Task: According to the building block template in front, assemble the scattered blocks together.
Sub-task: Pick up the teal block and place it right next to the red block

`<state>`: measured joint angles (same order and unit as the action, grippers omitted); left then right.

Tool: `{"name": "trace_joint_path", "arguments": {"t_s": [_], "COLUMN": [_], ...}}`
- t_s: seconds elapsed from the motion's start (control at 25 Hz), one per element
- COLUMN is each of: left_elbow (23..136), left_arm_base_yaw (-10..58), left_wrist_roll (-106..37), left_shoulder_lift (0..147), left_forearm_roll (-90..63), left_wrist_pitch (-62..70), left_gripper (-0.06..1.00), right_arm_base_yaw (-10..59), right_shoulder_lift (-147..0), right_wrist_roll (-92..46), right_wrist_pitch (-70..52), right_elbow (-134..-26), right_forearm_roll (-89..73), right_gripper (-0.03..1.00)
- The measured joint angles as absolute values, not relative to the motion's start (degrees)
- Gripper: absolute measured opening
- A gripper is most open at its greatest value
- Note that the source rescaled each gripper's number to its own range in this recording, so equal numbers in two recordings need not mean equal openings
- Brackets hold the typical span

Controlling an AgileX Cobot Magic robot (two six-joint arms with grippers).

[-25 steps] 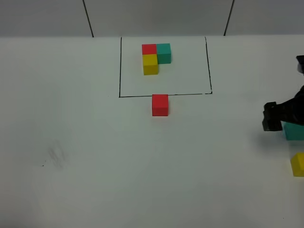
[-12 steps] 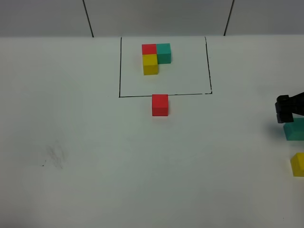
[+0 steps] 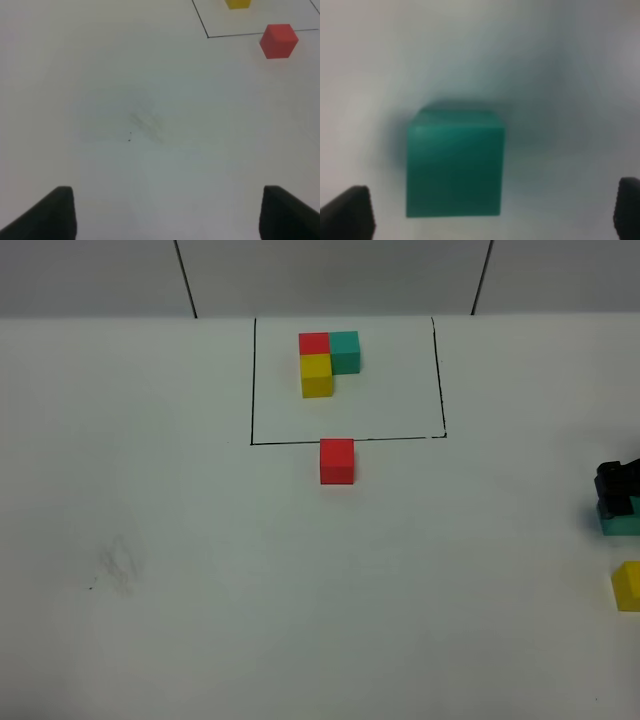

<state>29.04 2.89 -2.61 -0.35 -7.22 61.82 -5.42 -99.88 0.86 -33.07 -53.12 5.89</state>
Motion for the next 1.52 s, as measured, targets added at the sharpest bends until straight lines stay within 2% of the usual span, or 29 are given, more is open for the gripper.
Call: {"name": "trace_joint_path", "arguments": {"t_s": [0.56,0.68,0.76,0.88,1.04,1.08,1.12,1.36,1.52], "left_elbow": [29.0,29.0,29.0,29.0,29.0,29.0,29.0,29.0,29.0], "left_arm_base_yaw": [2.9,2.9,2.9,2.9,2.9,2.9,2.9,2.9,2.9], "left_wrist_roll": [-2.6,-2.6,-2.6,-2.6,-2.6,-2.6,-2.6,-2.6,-2.6], "left_shoulder_lift": [-0.3,-0.3,-0.3,-0.3,-0.3,-0.3,-0.3,-0.3,-0.3], "left_forearm_roll": [-7.2,-7.2,-7.2,-7.2,-7.2,-7.2,-7.2,-7.2,-7.2], "left_wrist_pitch": [61.8,61.8,61.8,61.8,61.8,61.8,61.8,61.8,61.8], "left_gripper": [0.66,0.66,0.66,0.66,0.66,0.66,0.66,0.66,0.66], "right_arm_base_yaw": [-6.9,-6.9,-6.9,-6.9,-6.9,-6.9,-6.9,-6.2,0.0], "right_shoulder_lift": [-105.2,-105.6,-105.6,-105.6,-105.6,-105.6,-105.6,-105.6,-105.7], "right_wrist_roll": [-2.1,-2.4,-2.4,-2.4,-2.4,-2.4,-2.4,-4.8,-12.8], "right_wrist_pitch": [-30.1,-29.5,-29.3,-29.3,-29.3,-29.3,-29.4,-32.5,-39.8], "right_elbow": [-53.5,-53.7,-53.7,-53.7,-53.8,-53.8,-53.8,-56.2,-62.8], "right_forearm_roll": [2.9,2.3,2.1,1.8,1.2,1.0,0.9,0.8,1.8], "right_gripper": [0.93,0.88,0.81,0.59,0.2,0.08,0.0,0.01,0.01]}}
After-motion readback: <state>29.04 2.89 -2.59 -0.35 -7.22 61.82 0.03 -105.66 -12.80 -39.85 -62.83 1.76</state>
